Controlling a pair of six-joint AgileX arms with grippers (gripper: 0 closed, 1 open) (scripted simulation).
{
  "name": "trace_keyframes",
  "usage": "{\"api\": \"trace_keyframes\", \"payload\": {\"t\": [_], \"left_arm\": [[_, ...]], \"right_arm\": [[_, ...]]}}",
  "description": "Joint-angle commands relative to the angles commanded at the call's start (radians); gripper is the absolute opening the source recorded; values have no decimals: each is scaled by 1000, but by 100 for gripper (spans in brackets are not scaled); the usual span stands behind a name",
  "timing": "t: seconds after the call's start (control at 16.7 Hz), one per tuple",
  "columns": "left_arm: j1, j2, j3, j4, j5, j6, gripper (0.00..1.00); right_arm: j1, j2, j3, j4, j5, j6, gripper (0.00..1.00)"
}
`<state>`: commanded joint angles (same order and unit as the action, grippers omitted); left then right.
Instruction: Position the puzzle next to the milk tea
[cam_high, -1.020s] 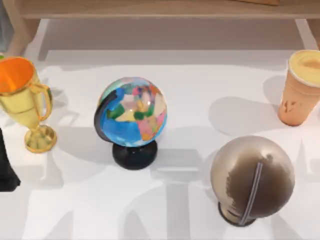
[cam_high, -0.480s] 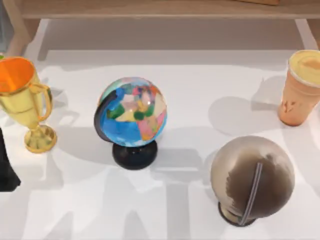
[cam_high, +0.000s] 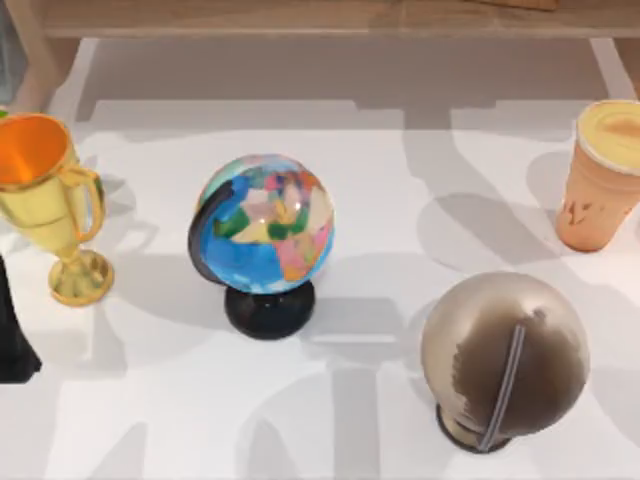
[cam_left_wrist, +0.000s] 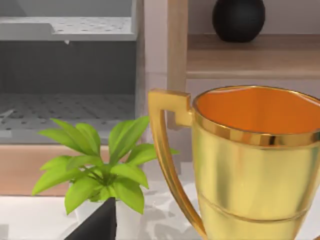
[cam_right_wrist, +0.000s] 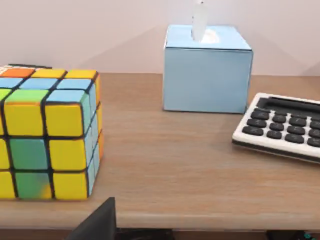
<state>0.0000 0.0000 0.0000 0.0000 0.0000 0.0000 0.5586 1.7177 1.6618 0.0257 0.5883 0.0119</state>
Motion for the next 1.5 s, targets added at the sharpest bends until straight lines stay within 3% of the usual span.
{"api": "trace_keyframes", "payload": {"t": [0.24,0.48,0.96,1.5], "left_arm": [[0,0,0,0,0,0,100],[0,0,0,0,0,0,100],[0,0,0,0,0,0,100],[0,0,0,0,0,0,100]], "right_arm": [[85,260,256,10,88,5,100],[121,355,359,15,125,6,100],[111,369,389,-2,116,6,100],[55,571,744,-146,62,1,100]]}}
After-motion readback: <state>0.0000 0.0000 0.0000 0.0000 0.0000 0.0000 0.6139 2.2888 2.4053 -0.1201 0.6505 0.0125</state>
